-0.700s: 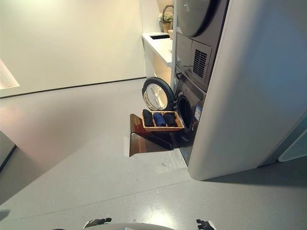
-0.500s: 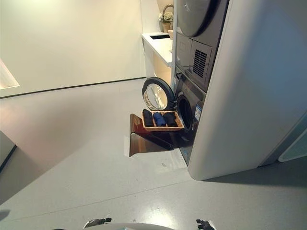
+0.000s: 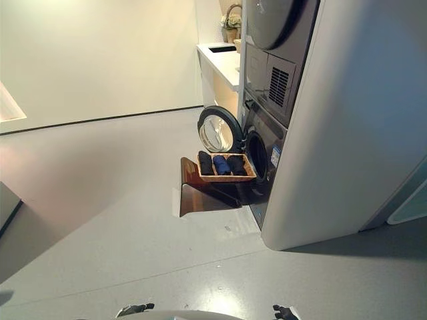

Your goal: Pick up the clothes and place them into the washing machine

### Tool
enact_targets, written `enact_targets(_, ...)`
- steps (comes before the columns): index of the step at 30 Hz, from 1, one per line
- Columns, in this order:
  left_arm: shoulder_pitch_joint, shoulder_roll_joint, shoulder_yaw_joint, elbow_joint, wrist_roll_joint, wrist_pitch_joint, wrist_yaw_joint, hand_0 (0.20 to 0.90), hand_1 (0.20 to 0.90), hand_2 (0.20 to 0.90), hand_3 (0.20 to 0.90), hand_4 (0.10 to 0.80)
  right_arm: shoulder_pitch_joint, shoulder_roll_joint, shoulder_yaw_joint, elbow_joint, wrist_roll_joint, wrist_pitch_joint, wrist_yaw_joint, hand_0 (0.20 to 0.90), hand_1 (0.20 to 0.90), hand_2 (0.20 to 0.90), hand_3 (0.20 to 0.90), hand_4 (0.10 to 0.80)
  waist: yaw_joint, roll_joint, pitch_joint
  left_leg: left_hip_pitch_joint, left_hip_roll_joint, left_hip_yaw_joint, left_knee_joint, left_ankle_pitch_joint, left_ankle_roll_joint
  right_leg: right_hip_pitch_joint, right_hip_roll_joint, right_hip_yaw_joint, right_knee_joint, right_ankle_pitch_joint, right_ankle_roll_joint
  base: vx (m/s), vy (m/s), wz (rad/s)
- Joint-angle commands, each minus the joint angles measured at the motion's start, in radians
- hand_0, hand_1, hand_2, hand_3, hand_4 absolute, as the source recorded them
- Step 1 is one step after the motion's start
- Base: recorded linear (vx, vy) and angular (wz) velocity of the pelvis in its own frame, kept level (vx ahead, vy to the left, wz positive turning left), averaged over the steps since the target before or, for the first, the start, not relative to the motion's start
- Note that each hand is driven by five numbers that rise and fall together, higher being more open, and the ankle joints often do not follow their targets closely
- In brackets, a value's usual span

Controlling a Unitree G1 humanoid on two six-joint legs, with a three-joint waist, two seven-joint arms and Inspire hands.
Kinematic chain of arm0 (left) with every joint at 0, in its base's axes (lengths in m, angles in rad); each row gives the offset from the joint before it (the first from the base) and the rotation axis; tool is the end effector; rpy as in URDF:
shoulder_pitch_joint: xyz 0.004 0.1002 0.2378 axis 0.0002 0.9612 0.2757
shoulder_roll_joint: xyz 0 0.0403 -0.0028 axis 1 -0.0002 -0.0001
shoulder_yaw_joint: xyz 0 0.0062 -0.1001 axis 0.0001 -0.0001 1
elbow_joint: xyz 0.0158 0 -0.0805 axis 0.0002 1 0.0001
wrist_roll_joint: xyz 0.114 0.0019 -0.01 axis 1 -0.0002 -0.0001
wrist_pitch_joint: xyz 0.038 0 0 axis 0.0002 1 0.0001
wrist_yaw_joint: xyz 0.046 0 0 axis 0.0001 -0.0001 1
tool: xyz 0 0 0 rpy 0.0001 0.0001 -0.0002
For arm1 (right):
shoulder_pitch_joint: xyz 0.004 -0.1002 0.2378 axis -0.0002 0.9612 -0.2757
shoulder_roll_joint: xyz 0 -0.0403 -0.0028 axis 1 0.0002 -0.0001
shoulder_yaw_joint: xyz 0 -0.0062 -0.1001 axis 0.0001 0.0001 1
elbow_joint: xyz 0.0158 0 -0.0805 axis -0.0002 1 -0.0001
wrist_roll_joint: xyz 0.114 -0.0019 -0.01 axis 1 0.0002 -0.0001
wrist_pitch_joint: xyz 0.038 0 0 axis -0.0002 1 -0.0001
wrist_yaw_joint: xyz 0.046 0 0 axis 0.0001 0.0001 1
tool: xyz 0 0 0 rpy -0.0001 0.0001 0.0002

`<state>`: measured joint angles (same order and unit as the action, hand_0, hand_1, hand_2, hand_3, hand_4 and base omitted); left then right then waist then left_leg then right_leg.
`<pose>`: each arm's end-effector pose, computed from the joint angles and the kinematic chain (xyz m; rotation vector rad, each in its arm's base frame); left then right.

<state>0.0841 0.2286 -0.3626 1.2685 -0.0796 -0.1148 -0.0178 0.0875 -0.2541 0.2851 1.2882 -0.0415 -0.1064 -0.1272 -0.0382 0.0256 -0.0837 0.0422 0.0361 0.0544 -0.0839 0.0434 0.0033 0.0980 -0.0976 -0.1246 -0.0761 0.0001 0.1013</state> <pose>0.0380 0.2096 -0.1339 0.3182 1.2651 -0.1455 0.0339 -0.2248 -0.1316 -0.4887 1.2613 0.0208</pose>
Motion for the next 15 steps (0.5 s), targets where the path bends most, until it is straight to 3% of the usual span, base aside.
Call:
enact_targets(1, -0.091, -0.032, 0.055, 0.055, -0.02, -0.022, 0.012, 0.9, 0.9, 0.9, 0.9, 0.8, -0.056, 0.013, 0.03, 0.019, -0.009, 0.005, 0.011, 0.9, 0.9, 0.9, 0.9, 0.8, 0.014, -0.067, 0.05, 0.005, -0.072, 0.011, 0.047, -0.113, 0.017, -0.046, 0.007, 0.015, 0.061, -0.001, -0.007, 0.027, 0.067, -0.03)
enact_targets(8, -0.124, -0.003, 0.031, 0.024, 0.005, -0.023, 0.015, 0.9, 0.9, 0.9, 0.9, 0.8, -0.087, 0.001, 0.017, -0.005, 0.012, 0.004, 0.011, 0.9, 0.9, 0.9, 0.9, 0.8, 0.016, -0.057, 0.079, -0.034, -0.089, 0.022, 0.159, -0.19, 0.068, -0.155, -0.017, 0.023, 0.32, -0.054, 0.007, 0.073, 0.106, -0.09)
enact_targets(9, -0.131, 0.007, 0.038, 0.017, -0.003, -0.025, 0.016, 0.9, 0.9, 0.9, 0.9, 0.8, -0.085, -0.003, 0.001, -0.005, 0.029, 0.001, 0.011, 0.9, 0.9, 0.9, 0.9, 0.8, 0.008, -0.056, 0.096, -0.011, -0.106, 0.005, 0.181, -0.215, 0.087, -0.193, -0.028, 0.032, 0.458, -0.001, 0.014, 0.228, 0.184, -0.1)
enact_targets(11, -0.133, 0.018, 0.044, 0.011, -0.009, -0.025, 0.013, 0.9, 0.9, 0.9, 0.9, 0.8, -0.08, -0.004, -0.019, -0.008, 0.054, -0.005, 0.007, 0.9, 0.9, 0.9, 0.9, 0.8, -0.004, -0.044, 0.109, 0.013, -0.102, -0.008, 0.183, -0.224, 0.102, -0.251, -0.029, 0.031, 0.585, 0.061, 0.013, 0.2, 0.16, -0.04)
enact_targets(13, -0.135, 0.029, 0.054, 0.015, -0.009, -0.028, 0.011, 0.9, 0.9, 0.9, 0.9, 0.8, -0.081, -0.002, -0.03, -0.012, 0.068, -0.011, 0.005, 0.9, 0.9, 0.9, 0.9, 0.8, -0.017, -0.024, 0.126, 0.043, -0.087, -0.019, 0.176, -0.226, 0.104, -0.324, -0.013, 0.029, 0.681, 0.06, 0.009, 0.204, 0.091, 0.06)
enact_targets(15, -0.136, 0.035, 0.064, 0.028, -0.01, -0.028, 0.014, 0.9, 0.9, 0.9, 0.9, 0.8, -0.075, -0.001, -0.042, -0.016, 0.076, -0.014, 0.004, 0.9, 0.9, 0.9, 0.9, 0.8, -0.031, -0.019, 0.128, 0.08, -0.087, -0.04, 0.161, -0.22, 0.092, -0.376, -0.007, 0.023, 0.63, 0.045, -0.001, 0.304, -0.004, 0.13)
